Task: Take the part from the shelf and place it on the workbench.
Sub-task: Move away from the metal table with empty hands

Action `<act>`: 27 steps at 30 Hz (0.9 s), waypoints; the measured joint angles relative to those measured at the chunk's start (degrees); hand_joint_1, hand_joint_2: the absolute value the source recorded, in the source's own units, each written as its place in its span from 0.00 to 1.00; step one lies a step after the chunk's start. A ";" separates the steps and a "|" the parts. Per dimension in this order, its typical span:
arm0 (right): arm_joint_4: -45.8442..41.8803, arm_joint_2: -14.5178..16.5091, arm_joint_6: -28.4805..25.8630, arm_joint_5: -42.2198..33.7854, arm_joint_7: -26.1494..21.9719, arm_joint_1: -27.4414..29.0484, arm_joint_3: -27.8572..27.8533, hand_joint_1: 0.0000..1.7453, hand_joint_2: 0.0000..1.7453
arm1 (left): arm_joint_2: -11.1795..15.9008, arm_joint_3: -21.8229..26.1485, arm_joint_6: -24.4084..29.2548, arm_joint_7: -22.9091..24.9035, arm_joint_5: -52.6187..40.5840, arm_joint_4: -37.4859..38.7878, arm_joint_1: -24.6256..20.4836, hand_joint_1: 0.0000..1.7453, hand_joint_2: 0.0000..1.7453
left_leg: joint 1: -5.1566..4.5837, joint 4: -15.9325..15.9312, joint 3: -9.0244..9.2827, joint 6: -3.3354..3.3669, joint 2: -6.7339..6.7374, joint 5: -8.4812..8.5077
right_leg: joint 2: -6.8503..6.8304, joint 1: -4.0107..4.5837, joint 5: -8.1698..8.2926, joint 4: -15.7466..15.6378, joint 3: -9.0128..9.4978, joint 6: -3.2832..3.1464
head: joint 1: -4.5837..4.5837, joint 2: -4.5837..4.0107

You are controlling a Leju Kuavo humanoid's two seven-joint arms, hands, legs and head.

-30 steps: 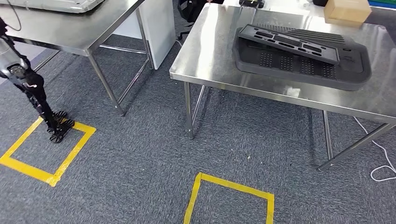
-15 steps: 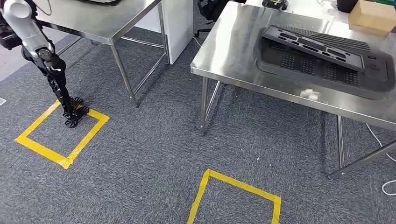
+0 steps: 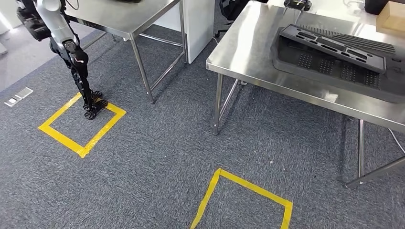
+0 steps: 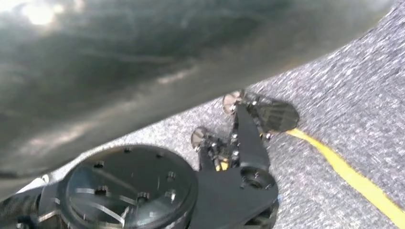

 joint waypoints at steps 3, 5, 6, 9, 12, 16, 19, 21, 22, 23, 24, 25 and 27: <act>0.01 -0.17 -0.22 -0.20 0.00 0.35 -0.02 0.00 0.00 | -0.45 0.01 0.36 -0.22 0.18 -0.03 0.00 0.00 0.00 | 0.18 10.20 -3.26 -0.58 1.75 -7.34 | -1.31 -0.01 0.96 0.02 -0.95 -0.89 | -0.18 0.00; 0.02 -0.21 -0.24 -0.20 0.00 0.50 -0.03 0.00 0.00 | -0.72 0.02 0.44 -0.33 0.22 -0.08 -0.01 0.00 0.00 | 0.29 15.25 -3.83 -0.92 2.05 -9.92 | -2.20 0.12 1.37 0.24 -1.40 -0.83 | -0.18 0.00; 0.02 -0.22 -0.24 -0.20 0.00 0.52 -0.03 0.00 0.00 | -0.80 0.02 0.47 -0.35 0.24 -0.09 -0.01 0.00 0.00 | 0.37 14.53 -2.48 -1.01 2.20 -9.60 | -2.58 0.13 1.50 0.41 -1.56 -0.71 | -0.20 0.00; 0.02 -0.22 -0.25 -0.20 0.00 0.47 -0.03 0.00 0.00 | -0.93 0.03 0.56 -0.41 0.24 -0.12 -0.09 0.00 0.00 | 0.47 3.69 5.10 -1.01 3.58 -6.16 | -3.53 0.25 1.61 1.22 -2.02 -0.41 | -0.25 0.00; 0.02 -0.26 -0.25 -0.20 -0.01 0.32 -0.03 0.00 0.00 | -1.05 0.03 0.64 -0.44 0.25 -0.20 -0.20 0.00 0.00 | -0.19 -0.46 6.68 -0.12 4.09 -5.46 | -4.36 0.62 1.92 1.77 -2.92 0.58 | -0.27 0.00; 0.02 -0.33 0.24 -0.07 -0.01 0.20 -0.01 0.00 0.00 | -1.05 0.03 0.71 -0.45 0.25 -0.21 -0.22 0.00 0.00 | -0.10 -1.06 5.27 2.12 2.99 -3.94 | -3.09 0.28 -0.02 4.68 -4.94 1.30 | -0.14 0.00; 0.02 -0.49 0.77 0.02 0.17 0.17 -0.01 0.00 0.00 | -1.05 0.02 0.67 -0.42 0.24 -0.21 -0.43 0.00 0.00 | -0.11 -1.08 3.57 2.79 2.08 -2.62 | -0.63 0.14 -5.74 15.47 -9.17 0.76 | 0.03 0.00; 0.02 -0.62 0.81 -0.10 0.41 0.15 -0.01 0.00 0.00 | -1.06 0.01 0.59 -0.33 0.21 -0.21 -0.52 0.00 0.00 | -0.16 -1.07 2.48 2.71 1.35 -1.72 | -0.38 0.13 -6.57 17.45 -9.08 1.18 | 0.05 0.00; 0.02 -0.70 0.81 -0.14 0.49 0.14 -0.01 0.00 0.00 | -1.06 0.01 0.57 -0.28 0.19 -0.21 -0.56 0.00 0.00 | -0.15 -1.06 1.96 2.57 0.93 -1.22 | -0.28 0.12 -5.78 14.82 -7.20 1.57 | 0.04 0.00; 0.02 -0.77 0.81 -0.16 0.52 0.10 -0.01 0.00 0.00 | -1.06 0.01 0.56 -0.24 0.17 -0.21 -0.63 0.00 0.00 | -0.12 -1.05 1.50 2.38 0.50 -0.70 | 0.06 0.09 -4.61 10.39 -4.40 1.91 | 0.04 0.00; 0.02 -0.82 0.81 -0.17 0.52 0.00 -0.01 0.00 0.00 | -1.06 0.01 0.55 -0.21 0.16 -0.21 -0.69 0.00 0.00 | -0.20 -1.02 1.11 2.10 0.10 -0.21 | 0.61 0.14 -3.54 5.90 -1.75 2.04 | 0.03 0.00; 0.02 -0.86 0.81 -0.19 0.50 -0.08 -0.01 0.00 0.00 | -1.06 0.01 0.54 -0.19 0.15 -0.22 -0.76 0.00 0.00 | -0.28 -1.01 0.84 1.78 -0.21 0.23 | 1.04 0.23 -2.64 2.42 0.11 1.94 | -0.02 0.00; 0.02 -0.86 0.82 -0.24 0.49 -0.23 -0.01 0.00 0.00 | -1.06 0.01 0.48 -0.16 0.15 -0.22 -0.79 0.00 0.00 | -0.42 -1.15 0.62 1.06 -0.59 1.03 | 1.39 0.58 -1.84 0.35 0.95 1.26 | -0.15 0.00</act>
